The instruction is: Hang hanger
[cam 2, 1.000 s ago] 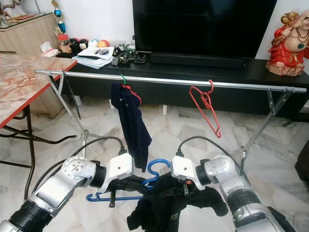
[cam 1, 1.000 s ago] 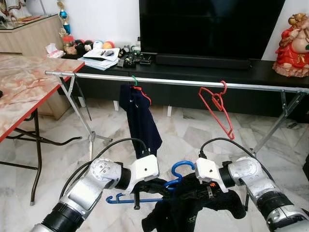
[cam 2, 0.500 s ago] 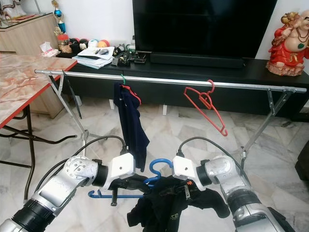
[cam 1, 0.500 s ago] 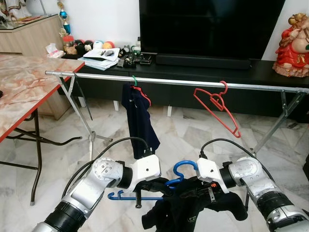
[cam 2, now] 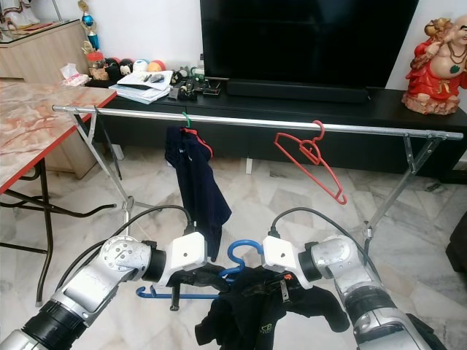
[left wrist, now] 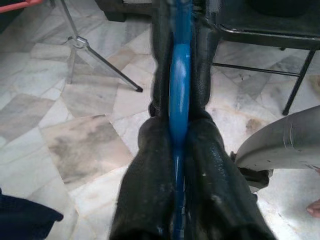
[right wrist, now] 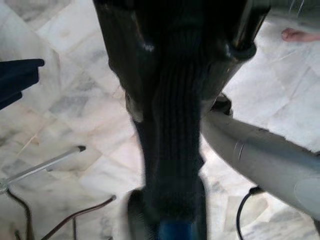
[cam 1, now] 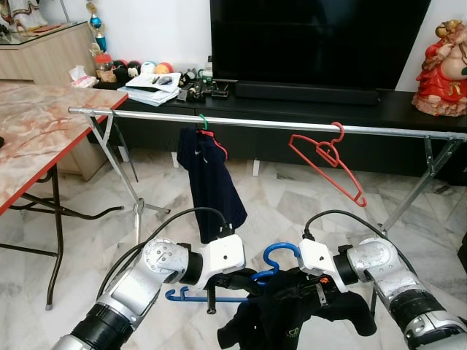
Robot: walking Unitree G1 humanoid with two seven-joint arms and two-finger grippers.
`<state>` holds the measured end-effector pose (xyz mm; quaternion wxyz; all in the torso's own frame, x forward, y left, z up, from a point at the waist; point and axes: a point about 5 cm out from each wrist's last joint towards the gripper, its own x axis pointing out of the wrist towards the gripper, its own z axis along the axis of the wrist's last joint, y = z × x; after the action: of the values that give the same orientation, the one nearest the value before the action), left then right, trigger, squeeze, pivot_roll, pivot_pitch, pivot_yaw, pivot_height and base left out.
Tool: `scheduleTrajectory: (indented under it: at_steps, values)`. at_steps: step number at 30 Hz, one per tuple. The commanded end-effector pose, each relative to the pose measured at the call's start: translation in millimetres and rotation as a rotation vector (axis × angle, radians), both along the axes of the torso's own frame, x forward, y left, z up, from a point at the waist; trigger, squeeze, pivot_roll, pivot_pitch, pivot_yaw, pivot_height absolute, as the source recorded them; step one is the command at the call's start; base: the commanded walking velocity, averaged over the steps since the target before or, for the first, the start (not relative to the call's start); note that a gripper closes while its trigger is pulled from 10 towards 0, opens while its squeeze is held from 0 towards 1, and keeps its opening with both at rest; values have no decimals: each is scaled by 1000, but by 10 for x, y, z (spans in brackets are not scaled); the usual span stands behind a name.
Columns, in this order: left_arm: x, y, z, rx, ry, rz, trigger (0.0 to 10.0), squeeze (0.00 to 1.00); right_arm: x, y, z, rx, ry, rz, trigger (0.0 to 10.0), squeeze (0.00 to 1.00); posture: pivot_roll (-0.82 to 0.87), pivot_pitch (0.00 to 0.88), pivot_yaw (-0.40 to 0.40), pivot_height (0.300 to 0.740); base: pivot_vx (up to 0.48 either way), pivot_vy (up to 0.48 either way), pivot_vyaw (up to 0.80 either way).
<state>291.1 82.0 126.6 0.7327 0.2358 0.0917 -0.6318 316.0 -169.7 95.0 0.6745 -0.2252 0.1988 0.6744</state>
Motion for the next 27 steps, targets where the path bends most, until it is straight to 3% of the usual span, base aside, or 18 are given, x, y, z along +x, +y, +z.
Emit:
scheduleTrajectory:
  at_steps: [1, 9, 16, 19, 22, 24, 25, 27]
  values:
    - [82, -17, 180, -39, -83, 17, 10000, 1000, -51, 58, -68, -11, 23, 42, 0, 0, 103, 0, 17, 740, 0, 0, 0]
    - [73, 11, 177, -22, -69, 3, 10000, 1000, -48, 3, -95, -46, 12, 13, 0, 0, 102, 0, 20, 740, 0, 0, 0]
    - [93, 106, 212, -6, -64, 12, 10000, 1000, -63, -145, -188, -164, -6, -43, 0, 0, 109, 0, 17, 740, 0, 0, 0]
    - [100, 208, 240, 5, -58, 30, 10000, 1000, -86, -282, -267, -200, -16, -141, 0, 0, 113, 0, 15, 740, 0, 0, 0]
    - [81, 247, 235, 13, -50, 33, 10000, 1000, -70, -321, -263, -196, -37, -189, 0, 0, 114, 0, 14, 740, 0, 0, 0]
    - [106, 319, 234, -1, -58, 91, 10000, 1000, -3, -364, -216, -154, -89, -299, 0, 0, 114, 0, 15, 740, 0, 0, 0]
    - [192, 400, 242, -41, -87, 208, 10000, 1000, 68, -396, -155, -106, -140, -403, 0, 0, 114, 0, 15, 740, 0, 0, 0]
    - [252, 456, 238, -70, -101, 291, 10000, 1000, 99, -413, -124, -82, -167, -449, 0, 0, 114, 0, 15, 740, 0, 0, 0]
